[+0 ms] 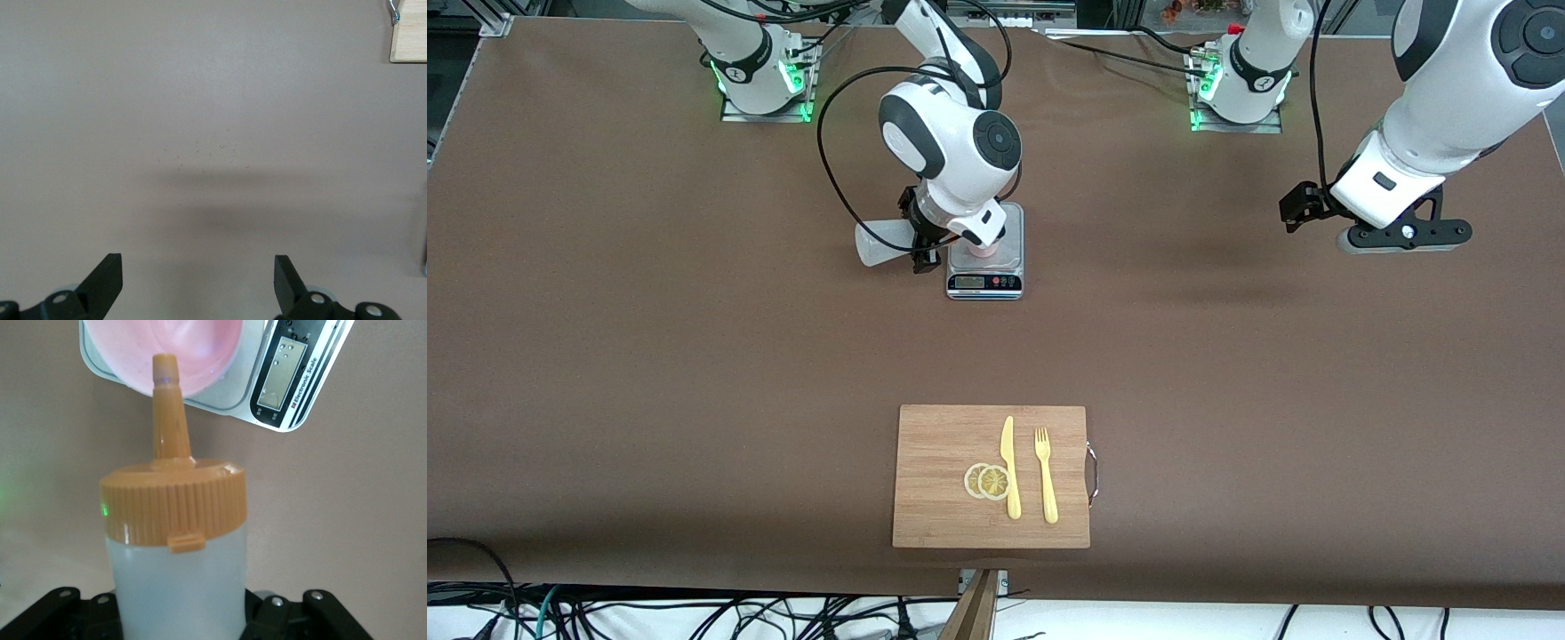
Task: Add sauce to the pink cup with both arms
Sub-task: 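Tilt the bottle nozzle into the pink cup and squeeze sauce, then carry the sauce bottle back beside the scale with the right gripper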
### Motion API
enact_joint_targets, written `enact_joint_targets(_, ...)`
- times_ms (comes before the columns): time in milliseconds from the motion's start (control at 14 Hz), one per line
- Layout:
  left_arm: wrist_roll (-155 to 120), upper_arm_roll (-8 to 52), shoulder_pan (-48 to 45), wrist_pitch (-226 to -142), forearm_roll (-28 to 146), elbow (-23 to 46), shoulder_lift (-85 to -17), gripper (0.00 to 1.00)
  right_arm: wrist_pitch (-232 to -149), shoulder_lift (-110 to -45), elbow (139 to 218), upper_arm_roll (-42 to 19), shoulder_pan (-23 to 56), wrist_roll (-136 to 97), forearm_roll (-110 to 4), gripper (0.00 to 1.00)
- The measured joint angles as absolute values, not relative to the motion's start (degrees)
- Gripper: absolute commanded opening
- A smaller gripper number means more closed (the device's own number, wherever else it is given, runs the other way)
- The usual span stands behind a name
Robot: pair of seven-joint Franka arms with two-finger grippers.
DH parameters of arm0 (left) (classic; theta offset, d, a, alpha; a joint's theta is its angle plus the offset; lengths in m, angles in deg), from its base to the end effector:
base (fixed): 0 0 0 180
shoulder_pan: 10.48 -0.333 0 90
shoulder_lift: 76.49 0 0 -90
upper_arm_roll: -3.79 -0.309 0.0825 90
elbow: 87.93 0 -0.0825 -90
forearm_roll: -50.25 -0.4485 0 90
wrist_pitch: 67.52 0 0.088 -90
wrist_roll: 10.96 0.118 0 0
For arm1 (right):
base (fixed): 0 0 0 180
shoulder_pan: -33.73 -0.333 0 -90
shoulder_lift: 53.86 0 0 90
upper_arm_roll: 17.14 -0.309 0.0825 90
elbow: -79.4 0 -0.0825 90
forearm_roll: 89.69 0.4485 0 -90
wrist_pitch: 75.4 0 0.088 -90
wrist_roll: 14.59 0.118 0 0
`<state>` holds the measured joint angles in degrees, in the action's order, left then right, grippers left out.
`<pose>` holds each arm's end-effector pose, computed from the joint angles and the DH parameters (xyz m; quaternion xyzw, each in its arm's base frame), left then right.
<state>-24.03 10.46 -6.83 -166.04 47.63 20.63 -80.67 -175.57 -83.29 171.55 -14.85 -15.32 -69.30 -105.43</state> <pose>0.5814 -0.1022 0.4892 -0.9981 -0.0198 0.0449 0.0365 0.4910 0.4854 0.2590 0.5769 0.7838 -0.1931 0.1249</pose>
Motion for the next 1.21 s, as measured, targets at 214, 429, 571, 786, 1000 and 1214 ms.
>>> enact_joint_targets(214,-24.03,10.45,-6.83,-166.04,47.63,20.63,-80.66,1.0,-175.82,-83.3,171.55,-14.76,-15.24,-70.44,-105.4,0.0)
enact_joint_targets(429,-24.03,10.46,-6.83,-166.04,47.63,20.64,-80.63,1.0,-176.95,-83.32,171.55,-14.75,-15.24,-71.82,-104.25,0.0)
enact_joint_targets(571,-24.03,10.46,-6.83,-166.04,47.63,20.64,-80.57,1.0,-178.08,-83.33,171.55,-14.75,-15.24,-72.07,-103.29,0.0)
enact_joint_targets(786,-24.03,10.46,-6.83,-166.04,47.63,20.65,-80.53,1.0,-179.84,-83.52,171.59,-14.67,-15.04,-74.06,-101.18,0.0)
enact_joint_targets(1000,-24.03,10.46,-6.83,-166.04,47.63,20.65,-80.52,1.0,-180.53,-83.64,171.6,-14.49,-13.52,-77.35,-98.9,0.0)
enact_joint_targets(1214,-24.03,10.46,-6.84,-166.04,47.63,20.67,-80.52,1.0,-180.88,-83.6,171.59,-14.29,-11.43,-81.77,-96.93,0.0)
